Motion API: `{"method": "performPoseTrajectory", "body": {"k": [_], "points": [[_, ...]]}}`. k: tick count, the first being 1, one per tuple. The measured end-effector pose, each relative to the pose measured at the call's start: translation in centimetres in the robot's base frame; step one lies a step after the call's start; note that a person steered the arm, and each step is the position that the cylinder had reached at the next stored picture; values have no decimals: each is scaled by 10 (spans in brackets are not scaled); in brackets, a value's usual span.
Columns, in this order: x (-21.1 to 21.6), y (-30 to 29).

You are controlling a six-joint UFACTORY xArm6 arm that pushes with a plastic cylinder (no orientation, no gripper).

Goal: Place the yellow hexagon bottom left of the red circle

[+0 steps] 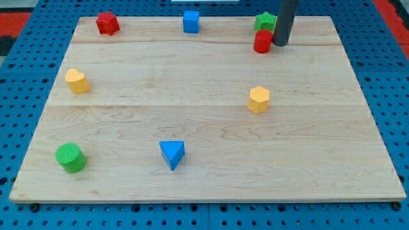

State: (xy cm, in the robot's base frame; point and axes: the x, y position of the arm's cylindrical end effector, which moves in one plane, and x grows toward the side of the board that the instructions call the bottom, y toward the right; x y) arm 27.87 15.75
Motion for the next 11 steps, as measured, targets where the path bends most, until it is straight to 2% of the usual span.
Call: {"method": "performPoseTrajectory", "body": {"k": [1, 2, 4, 5, 6, 7, 8, 9, 11], "points": [[30, 38], [77, 46], [140, 12], [156, -6], [196, -15], [192, -66], [147, -72], [121, -72], [98, -75]]}}
